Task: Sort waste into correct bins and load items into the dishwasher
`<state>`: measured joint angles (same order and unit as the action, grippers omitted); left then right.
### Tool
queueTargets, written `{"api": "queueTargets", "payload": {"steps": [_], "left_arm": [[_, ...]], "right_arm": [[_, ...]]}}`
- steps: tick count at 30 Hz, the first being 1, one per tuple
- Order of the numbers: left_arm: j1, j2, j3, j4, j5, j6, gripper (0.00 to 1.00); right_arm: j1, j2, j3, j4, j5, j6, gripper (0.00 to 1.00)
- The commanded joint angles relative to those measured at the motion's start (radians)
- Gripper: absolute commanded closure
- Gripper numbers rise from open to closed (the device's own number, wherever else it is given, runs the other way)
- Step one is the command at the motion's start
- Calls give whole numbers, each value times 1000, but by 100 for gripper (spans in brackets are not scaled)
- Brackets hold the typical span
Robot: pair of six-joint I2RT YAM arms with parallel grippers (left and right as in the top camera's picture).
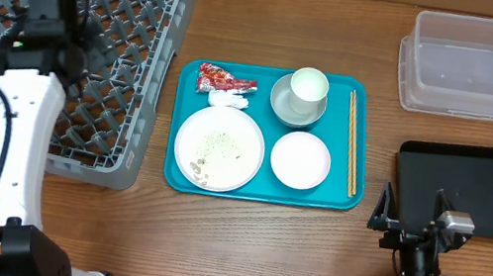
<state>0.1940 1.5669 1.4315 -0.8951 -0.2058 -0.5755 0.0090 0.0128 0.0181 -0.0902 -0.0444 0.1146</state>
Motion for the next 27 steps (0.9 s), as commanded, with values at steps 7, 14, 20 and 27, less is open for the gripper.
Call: {"api": "queueTargets", "payload": {"steps": [7, 14, 20, 27], "left_arm": [[43, -30, 18, -24, 5, -31, 0], [42, -30, 18, -24, 5, -31, 0], [42, -30, 18, -24, 5, -31, 0], [42, -30, 18, -24, 5, -31, 0]], "right_arm": [[7, -10, -10, 7, 10, -4, 0], [8, -10, -10, 159, -4, 46, 0], [9, -10, -10, 414, -634, 739, 0], [9, -10, -8, 703, -399, 1177, 0]]}}
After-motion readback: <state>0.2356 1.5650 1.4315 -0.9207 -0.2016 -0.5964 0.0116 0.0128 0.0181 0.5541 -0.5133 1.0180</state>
